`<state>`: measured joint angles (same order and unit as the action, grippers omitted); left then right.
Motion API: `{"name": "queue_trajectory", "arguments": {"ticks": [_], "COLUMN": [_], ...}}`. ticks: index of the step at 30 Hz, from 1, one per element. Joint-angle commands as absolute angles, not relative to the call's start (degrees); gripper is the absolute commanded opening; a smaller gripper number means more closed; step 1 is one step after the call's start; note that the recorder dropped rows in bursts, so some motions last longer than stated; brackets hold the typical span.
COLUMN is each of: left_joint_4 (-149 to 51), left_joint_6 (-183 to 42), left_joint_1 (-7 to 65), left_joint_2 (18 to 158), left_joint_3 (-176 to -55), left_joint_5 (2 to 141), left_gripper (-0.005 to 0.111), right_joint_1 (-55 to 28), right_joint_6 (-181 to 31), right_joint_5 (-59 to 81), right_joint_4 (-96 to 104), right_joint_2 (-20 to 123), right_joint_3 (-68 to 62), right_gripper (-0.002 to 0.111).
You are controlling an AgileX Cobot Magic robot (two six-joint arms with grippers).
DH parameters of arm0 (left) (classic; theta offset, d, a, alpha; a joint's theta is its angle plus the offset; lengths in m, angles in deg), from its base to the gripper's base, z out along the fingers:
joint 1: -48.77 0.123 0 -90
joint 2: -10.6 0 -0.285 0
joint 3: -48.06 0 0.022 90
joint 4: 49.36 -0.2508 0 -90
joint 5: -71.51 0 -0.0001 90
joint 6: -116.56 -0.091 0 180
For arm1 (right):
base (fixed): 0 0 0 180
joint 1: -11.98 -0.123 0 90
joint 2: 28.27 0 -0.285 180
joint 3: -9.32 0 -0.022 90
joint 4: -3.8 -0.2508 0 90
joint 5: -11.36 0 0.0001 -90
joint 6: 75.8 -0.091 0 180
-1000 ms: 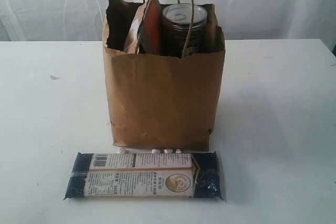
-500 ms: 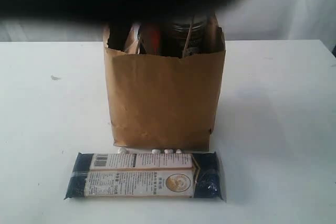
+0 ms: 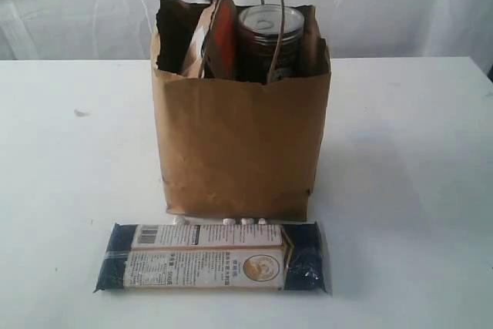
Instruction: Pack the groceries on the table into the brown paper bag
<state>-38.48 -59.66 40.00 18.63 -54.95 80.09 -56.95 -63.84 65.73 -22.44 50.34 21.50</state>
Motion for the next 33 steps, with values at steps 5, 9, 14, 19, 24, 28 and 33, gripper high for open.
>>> {"name": "queue_trajectory", "arguments": {"ticks": [5, 9, 14, 19, 24, 28, 33], "left_joint_4": [-38.15, -38.15, -38.15, -38.15, -38.15, -38.15, -38.15], "left_joint_6": [-59.43, -59.43, -59.43, -59.43, -59.43, -59.43, -59.43], "left_joint_1": [40.06, 40.06, 40.06, 40.06, 40.06, 40.06, 40.06], "left_joint_2": [18.39, 18.39, 18.39, 18.39, 18.39, 18.39, 18.39], "left_joint_3": [-54.73, -54.73, -54.73, -54.73, -54.73, -54.73, -54.73], "left_joint_5": [80.02, 80.02, 80.02, 80.02, 80.02, 80.02, 80.02], "left_gripper": [0.000, 0.000, 0.000, 0.000, 0.000, 0.000, 0.000], "right_joint_1": [-58.22, -58.22, -58.22, -56.55, -51.73, -48.84, -46.22], "right_joint_6": [-65.59, -66.61, -68.54, -73.87, -75.41, -75.80, -76.10], "right_joint_5": [76.31, 75.27, 73.89, 67.39, 65.25, 65.11, 65.54], "right_joint_4": [11.12, 19.47, 25.77, 28.15, 28.23, 27.85, 28.02], "right_joint_2": [53.11, 53.11, 52.86, 51.76, 50.87, 50.34, 50.12], "right_joint_3": [18.69, 18.69, 19.02, 22.20, 26.29, 27.52, 27.52], "right_gripper": [0.046, 0.046, 0.046, 0.046, 0.046, 0.046, 0.046]}}
